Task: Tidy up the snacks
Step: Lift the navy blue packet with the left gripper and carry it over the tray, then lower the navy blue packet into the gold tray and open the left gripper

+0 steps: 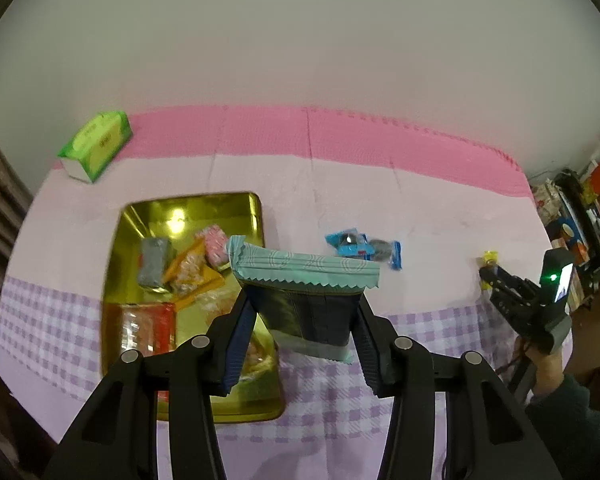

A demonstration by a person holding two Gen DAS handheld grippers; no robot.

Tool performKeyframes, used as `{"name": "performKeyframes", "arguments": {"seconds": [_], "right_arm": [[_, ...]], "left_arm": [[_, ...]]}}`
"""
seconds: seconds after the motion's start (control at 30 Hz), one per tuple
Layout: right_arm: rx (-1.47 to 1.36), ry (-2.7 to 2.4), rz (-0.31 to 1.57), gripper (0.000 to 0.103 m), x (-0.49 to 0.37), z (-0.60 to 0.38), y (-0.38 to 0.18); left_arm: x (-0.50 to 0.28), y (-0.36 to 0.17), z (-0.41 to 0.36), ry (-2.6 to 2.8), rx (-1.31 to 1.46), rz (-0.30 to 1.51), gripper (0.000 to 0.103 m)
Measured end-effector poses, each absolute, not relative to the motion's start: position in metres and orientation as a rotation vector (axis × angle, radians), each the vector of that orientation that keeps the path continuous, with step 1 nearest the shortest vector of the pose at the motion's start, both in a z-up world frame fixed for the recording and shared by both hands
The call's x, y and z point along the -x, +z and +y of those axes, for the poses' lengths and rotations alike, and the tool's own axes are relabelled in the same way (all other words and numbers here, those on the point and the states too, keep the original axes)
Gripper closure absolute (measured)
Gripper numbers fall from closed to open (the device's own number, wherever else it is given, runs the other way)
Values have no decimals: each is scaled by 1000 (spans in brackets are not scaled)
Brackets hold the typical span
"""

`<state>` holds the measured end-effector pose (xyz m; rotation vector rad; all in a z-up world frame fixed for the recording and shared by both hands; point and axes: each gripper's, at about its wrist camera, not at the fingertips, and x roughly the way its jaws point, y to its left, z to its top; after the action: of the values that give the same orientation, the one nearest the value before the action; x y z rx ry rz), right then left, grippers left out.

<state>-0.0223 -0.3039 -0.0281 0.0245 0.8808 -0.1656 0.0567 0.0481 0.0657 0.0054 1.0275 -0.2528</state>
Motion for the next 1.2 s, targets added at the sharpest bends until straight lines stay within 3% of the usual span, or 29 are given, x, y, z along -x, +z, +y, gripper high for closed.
{"name": "performKeyframes", "arguments": {"seconds": [0.27,0.7,1.2], "right_arm": [[-25,-166,881,77,22,-304,-28],[-25,-166,880,77,22,-304,-28],[-25,-167,880,77,22,-304,-28]], "left_arm": [[-58,73,80,-136,-53,1040,55],[-83,1,106,-27,-107,1274,55],[-102,-39,106,1,-107,1291,55]]}}
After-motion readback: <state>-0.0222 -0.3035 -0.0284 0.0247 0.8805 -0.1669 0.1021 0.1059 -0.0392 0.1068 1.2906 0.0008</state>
